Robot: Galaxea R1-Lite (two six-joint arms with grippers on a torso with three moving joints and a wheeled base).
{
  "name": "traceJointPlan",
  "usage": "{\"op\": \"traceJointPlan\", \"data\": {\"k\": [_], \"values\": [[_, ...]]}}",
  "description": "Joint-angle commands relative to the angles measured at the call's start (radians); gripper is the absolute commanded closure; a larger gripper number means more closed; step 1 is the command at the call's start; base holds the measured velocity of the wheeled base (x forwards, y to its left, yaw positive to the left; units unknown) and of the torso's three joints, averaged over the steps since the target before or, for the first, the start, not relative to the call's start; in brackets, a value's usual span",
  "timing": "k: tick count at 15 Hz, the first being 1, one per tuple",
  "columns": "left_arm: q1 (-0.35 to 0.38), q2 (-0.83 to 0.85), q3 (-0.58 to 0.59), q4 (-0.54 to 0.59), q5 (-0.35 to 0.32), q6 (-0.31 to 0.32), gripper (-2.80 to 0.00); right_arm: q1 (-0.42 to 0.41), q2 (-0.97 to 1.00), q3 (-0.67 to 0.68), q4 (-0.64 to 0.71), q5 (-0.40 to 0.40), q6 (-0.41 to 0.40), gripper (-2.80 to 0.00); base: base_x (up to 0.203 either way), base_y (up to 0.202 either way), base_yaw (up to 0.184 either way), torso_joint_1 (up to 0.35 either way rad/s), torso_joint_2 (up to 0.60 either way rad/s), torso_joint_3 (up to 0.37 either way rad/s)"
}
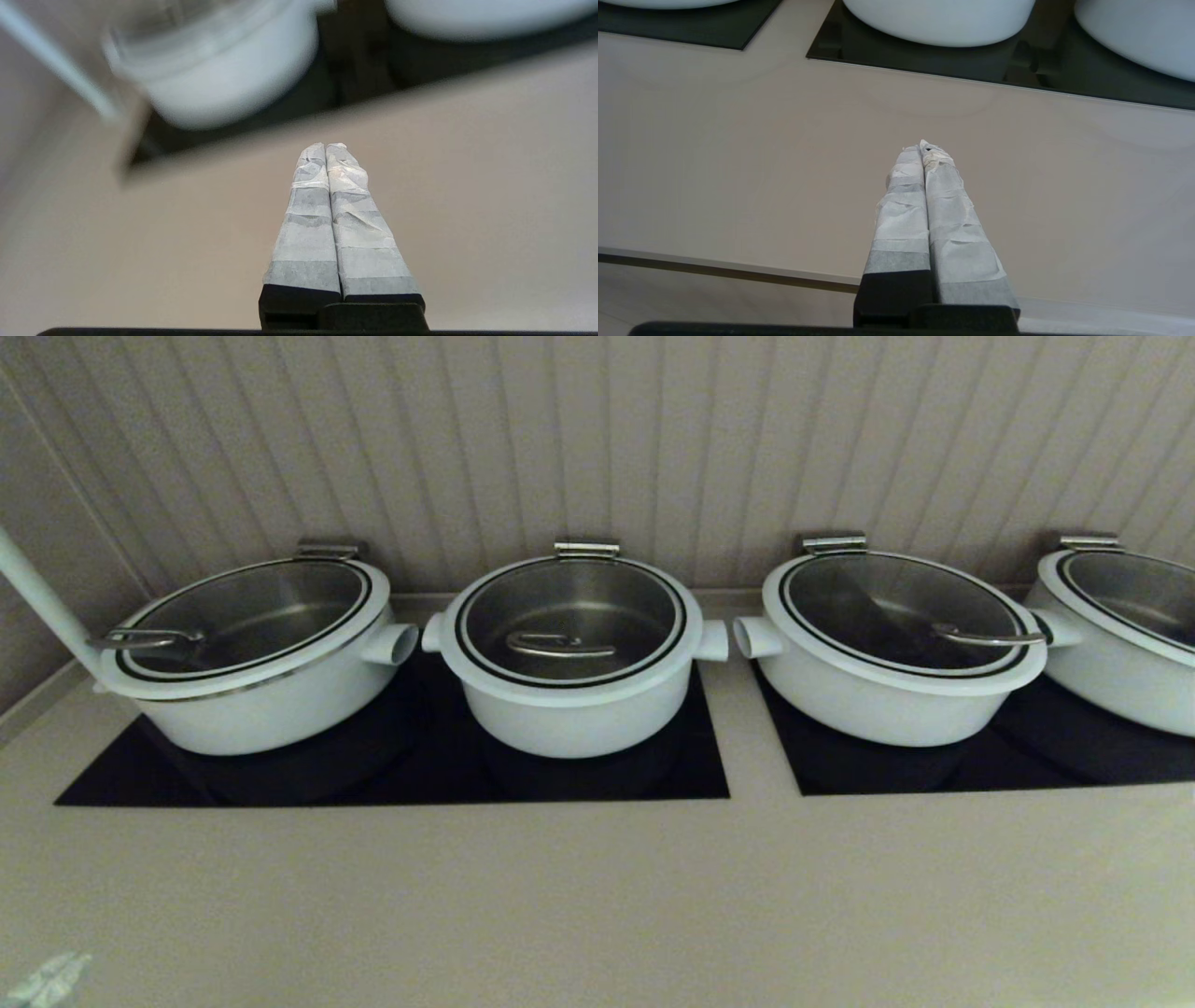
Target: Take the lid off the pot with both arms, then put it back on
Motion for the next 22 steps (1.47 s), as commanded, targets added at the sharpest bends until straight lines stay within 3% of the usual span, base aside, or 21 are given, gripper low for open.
{"op": "traceJointPlan", "data": {"k": [1,4,7,11,13,14,16,19,22], "values": [[0.004,-0.109,0.008,0.15,0.028,-0.048,0.0,0.0,0.002,0.0,-0.001,0.001,-0.001,0.0,0.0,0.0,0.0,0.0,0.0,0.0],[0.094,-0.216,0.008,0.171,-0.041,-0.033,0.0,0.0,0.002,0.0,-0.001,0.001,-0.001,0.0,0.0,0.0,0.0,0.0,0.0,0.0],[0.098,-0.38,0.007,0.227,-0.101,-0.011,0.0,0.0,0.002,0.0,0.0,0.001,-0.001,0.0,0.0,0.0,0.0,0.0,0.0,0.0],[0.098,-0.391,0.006,0.253,-0.142,0.093,0.0,0.0,0.002,0.0,-0.001,0.001,-0.001,0.0,0.0,0.0,0.0,0.0,0.0,0.0],[0.098,-0.391,0.008,0.248,-0.148,0.086,0.0,0.0,0.002,0.0,-0.001,0.001,-0.001,0.0,0.0,0.0,0.0,0.0,0.0,0.0],[0.098,-0.391,0.008,0.257,-0.153,0.073,0.0,0.002,0.001,0.0,-0.001,0.001,-0.001,0.0,0.0,0.0,0.0,0.0,0.0,0.0],[0.098,-0.391,0.008,0.259,-0.154,-0.015,0.0,0.002,0.002,0.0,-0.001,0.001,-0.001,0.0,0.0,0.0,0.0,0.0,0.0,0.0],[0.098,-0.391,0.007,0.306,-0.145,-0.204,0.0,0.001,0.001,0.0,-0.001,0.001,-0.001,0.0,0.0,0.0,0.0,0.0,0.0,0.0],[0.098,-0.391,0.005,0.313,-0.149,-0.211,0.0,0.0,0.002,0.0,-0.001,0.001,-0.001,0.0,0.0,0.0,0.0,0.0,0.0,0.0]]}}
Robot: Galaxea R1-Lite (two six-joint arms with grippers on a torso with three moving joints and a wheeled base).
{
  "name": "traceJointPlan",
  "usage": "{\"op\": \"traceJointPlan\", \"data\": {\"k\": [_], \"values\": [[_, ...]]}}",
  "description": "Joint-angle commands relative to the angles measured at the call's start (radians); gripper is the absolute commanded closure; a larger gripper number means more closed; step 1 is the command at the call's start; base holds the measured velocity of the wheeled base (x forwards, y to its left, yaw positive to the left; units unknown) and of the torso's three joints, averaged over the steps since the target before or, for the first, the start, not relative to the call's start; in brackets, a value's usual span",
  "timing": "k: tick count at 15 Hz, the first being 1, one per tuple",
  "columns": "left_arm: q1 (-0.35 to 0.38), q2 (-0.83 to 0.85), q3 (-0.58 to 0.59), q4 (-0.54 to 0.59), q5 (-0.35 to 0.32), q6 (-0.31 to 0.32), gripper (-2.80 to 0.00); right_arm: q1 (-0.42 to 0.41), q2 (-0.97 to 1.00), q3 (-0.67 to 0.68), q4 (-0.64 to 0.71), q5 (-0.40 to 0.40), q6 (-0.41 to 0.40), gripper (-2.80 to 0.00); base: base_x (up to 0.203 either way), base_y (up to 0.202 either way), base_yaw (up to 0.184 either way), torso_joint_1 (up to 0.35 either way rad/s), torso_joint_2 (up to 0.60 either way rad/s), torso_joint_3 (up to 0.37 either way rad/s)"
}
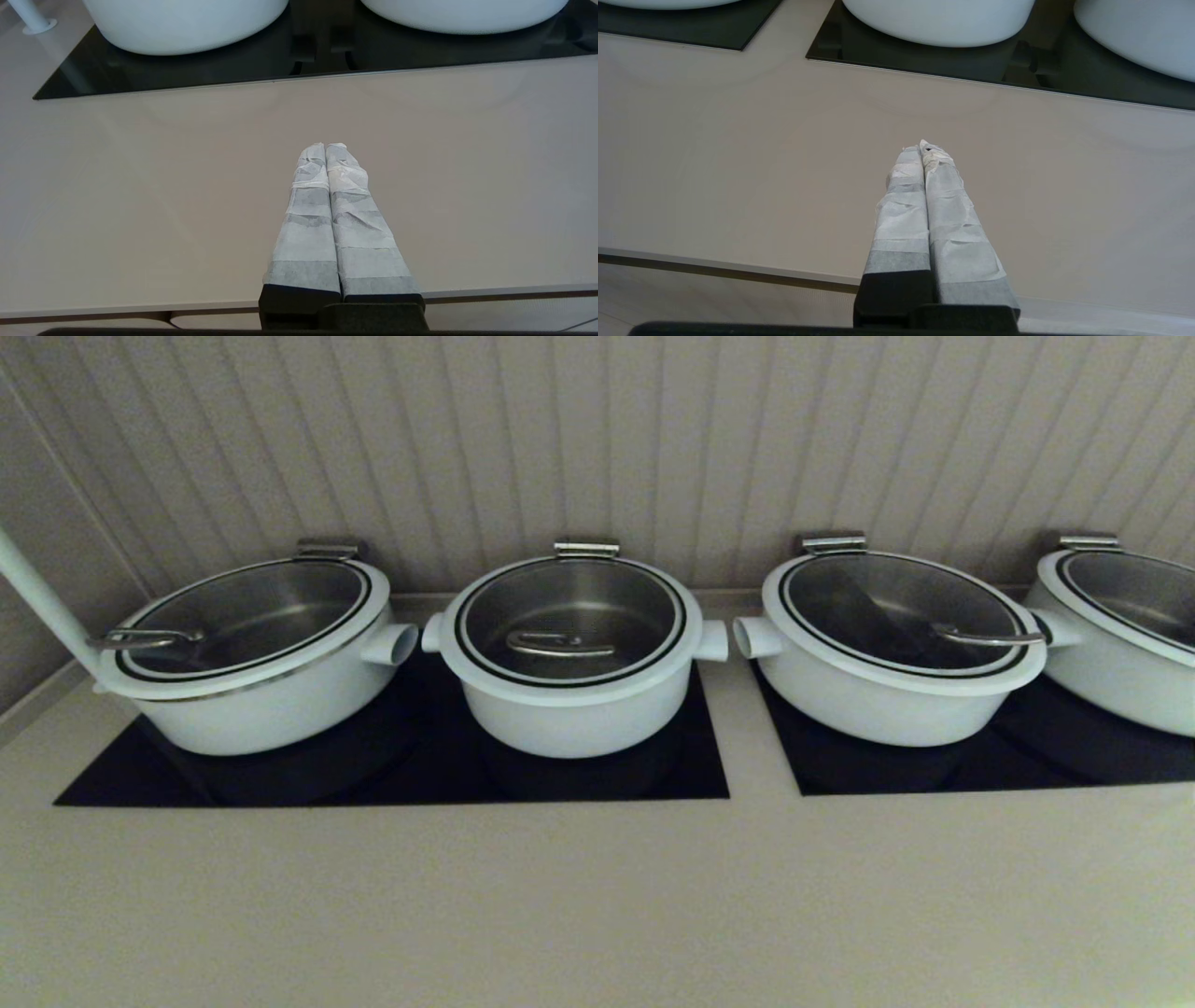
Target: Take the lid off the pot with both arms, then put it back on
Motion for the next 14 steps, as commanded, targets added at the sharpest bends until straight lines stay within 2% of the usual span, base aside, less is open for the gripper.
{"op": "traceJointPlan", "data": {"k": [1,3,5,12,14], "values": [[0.0,0.0,0.0,-0.003,0.001,0.0,0.0,-0.001,0.002,0.0,0.0,0.001,-0.001,0.0,0.0,0.0,0.0,0.0,0.0,0.0],[0.0,0.0,0.0,-0.003,0.004,0.002,0.0,0.0,0.0,0.0,0.0,0.001,-0.001,0.0,0.0,0.0,0.0,0.0,0.0,0.0],[0.0,0.0,0.002,-0.003,0.001,0.03,0.0,-0.001,0.002,0.0,0.0,0.001,-0.001,0.0,0.0,0.0,0.0,0.0,0.0,0.0],[0.0,0.0,0.002,-0.003,0.002,0.032,0.0,-0.001,0.002,0.0,0.0,0.001,0.001,0.0,0.0,0.0,0.0,0.0,0.0,0.0],[0.0,0.0,0.002,-0.003,0.002,0.043,0.0,-0.001,0.002,-0.002,0.008,-0.021,0.008,0.0,0.0,0.0,0.0,0.0,0.0,0.0]]}}
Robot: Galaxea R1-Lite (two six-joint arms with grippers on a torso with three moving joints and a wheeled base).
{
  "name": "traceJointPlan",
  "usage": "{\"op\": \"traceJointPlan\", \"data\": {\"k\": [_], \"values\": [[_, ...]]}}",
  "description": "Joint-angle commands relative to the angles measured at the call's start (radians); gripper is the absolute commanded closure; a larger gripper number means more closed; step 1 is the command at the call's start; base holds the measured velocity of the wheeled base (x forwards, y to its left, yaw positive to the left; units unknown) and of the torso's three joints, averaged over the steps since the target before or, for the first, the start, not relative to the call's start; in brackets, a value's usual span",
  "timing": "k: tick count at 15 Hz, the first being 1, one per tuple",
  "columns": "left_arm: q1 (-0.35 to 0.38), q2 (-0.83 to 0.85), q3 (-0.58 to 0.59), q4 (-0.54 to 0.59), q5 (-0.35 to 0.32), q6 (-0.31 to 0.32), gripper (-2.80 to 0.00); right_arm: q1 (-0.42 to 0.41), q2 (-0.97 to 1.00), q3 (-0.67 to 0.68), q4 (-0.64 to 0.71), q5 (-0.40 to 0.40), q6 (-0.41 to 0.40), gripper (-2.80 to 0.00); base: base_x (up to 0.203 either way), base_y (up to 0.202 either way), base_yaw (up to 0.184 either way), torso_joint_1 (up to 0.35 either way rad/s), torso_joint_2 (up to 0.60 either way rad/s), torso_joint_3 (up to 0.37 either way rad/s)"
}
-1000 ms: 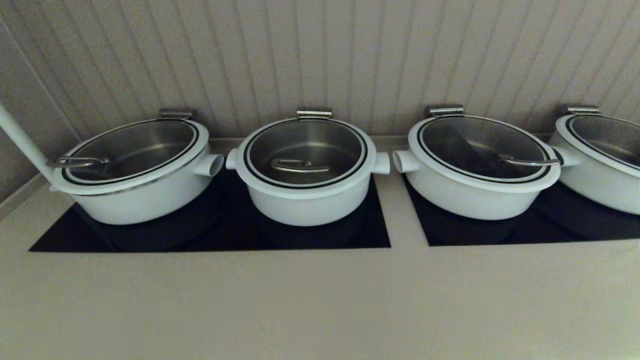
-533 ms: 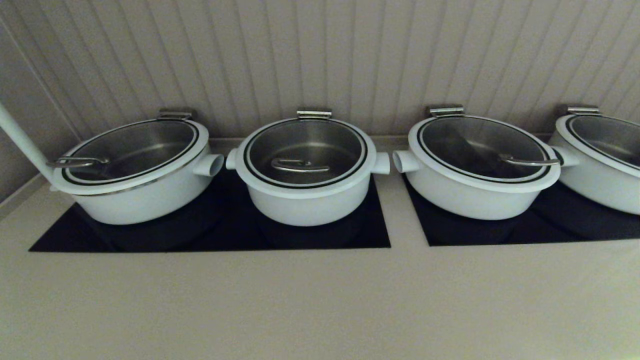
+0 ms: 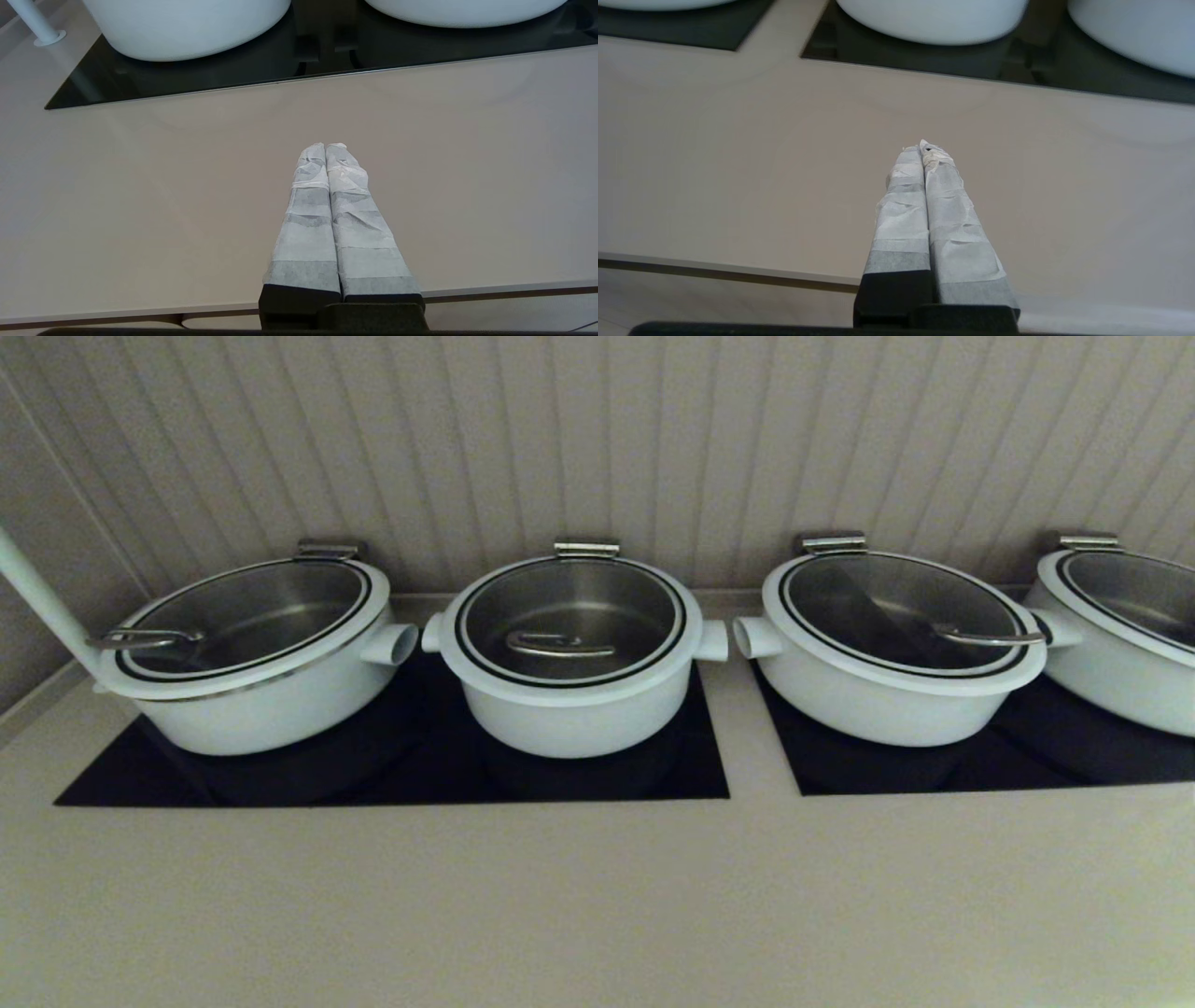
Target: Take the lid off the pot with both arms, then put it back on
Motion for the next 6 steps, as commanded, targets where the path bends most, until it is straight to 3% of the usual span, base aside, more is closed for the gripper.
{"op": "traceJointPlan", "data": {"k": [1,6], "values": [[0.0,0.0,0.0,0.0,0.0,-0.004,0.0,0.0,0.002,-0.001,0.001,-0.002,0.005,0.0,0.0,0.0,0.0,0.0,0.0,0.0],[0.0,0.0,0.0,0.0,0.001,-0.028,0.0,0.0,0.002,0.0,-0.003,-0.007,0.038,0.0,0.0,0.0,0.0,0.0,0.0,0.0]]}}
